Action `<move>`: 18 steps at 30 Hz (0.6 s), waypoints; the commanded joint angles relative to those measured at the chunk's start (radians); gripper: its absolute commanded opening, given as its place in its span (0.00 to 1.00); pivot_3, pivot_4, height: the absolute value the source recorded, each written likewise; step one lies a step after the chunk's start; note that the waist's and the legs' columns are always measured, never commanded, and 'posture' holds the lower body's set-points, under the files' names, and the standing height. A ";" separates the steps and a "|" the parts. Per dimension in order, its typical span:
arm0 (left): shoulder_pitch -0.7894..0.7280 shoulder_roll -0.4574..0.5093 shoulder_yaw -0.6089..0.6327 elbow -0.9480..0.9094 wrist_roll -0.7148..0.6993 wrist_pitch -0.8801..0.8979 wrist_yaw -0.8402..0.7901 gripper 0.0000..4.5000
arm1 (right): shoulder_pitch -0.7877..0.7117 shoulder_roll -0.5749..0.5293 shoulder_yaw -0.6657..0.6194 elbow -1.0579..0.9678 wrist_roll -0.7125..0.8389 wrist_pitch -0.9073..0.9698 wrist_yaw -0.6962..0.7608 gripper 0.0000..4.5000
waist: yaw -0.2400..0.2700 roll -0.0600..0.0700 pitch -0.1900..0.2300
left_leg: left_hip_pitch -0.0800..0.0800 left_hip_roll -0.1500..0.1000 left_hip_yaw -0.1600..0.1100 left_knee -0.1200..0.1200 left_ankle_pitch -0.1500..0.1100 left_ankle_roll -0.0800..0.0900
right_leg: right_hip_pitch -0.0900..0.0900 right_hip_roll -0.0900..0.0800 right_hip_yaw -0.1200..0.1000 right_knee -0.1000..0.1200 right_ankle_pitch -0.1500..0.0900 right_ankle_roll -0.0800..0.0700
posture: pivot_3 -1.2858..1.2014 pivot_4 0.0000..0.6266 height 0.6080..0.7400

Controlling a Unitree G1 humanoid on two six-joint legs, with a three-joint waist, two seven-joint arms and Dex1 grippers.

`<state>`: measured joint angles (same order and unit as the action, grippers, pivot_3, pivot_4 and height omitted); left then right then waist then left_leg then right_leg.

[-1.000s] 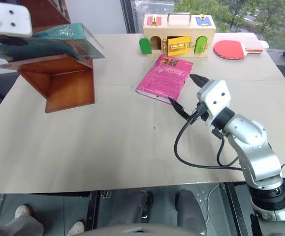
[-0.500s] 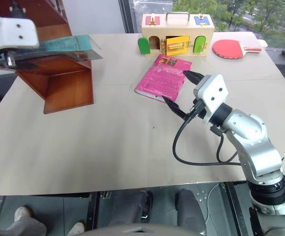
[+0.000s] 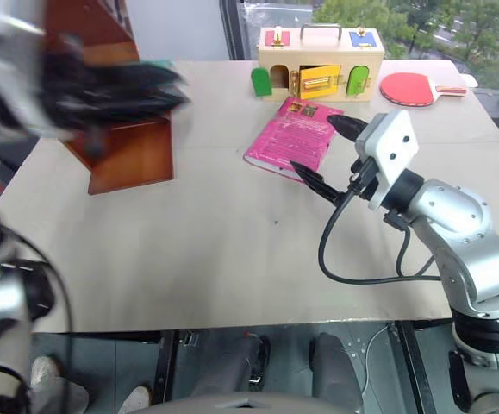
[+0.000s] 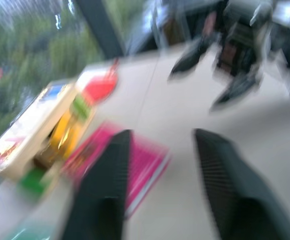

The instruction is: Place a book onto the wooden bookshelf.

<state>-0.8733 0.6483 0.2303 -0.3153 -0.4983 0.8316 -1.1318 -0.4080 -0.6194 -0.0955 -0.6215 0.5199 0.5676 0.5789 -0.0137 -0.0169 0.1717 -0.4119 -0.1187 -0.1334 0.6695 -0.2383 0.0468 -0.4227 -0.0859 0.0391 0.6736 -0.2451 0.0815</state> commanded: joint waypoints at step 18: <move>-0.198 -0.498 -0.141 1.053 0.695 -1.119 1.583 0.32 | 0.104 -0.059 -0.173 -0.216 0.102 0.143 -0.158 1.00 | 0.015 -0.006 0.000 | -0.004 -0.001 0.008 -0.002 0.000 0.001 | -0.009 -0.003 0.009 -0.001 0.002 0.000 | 0.52 0.24 1.00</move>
<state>-1.0615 0.1209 0.0490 0.7477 0.2062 -0.2342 0.4090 -0.3050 -0.6635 -0.2337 -0.8071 0.6149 0.7211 0.4280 0.0008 -0.0230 0.1722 -0.4159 -0.1192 -0.1247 0.6671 -0.2387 0.0474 -0.4314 -0.0887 0.0483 0.6731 -0.2435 0.0811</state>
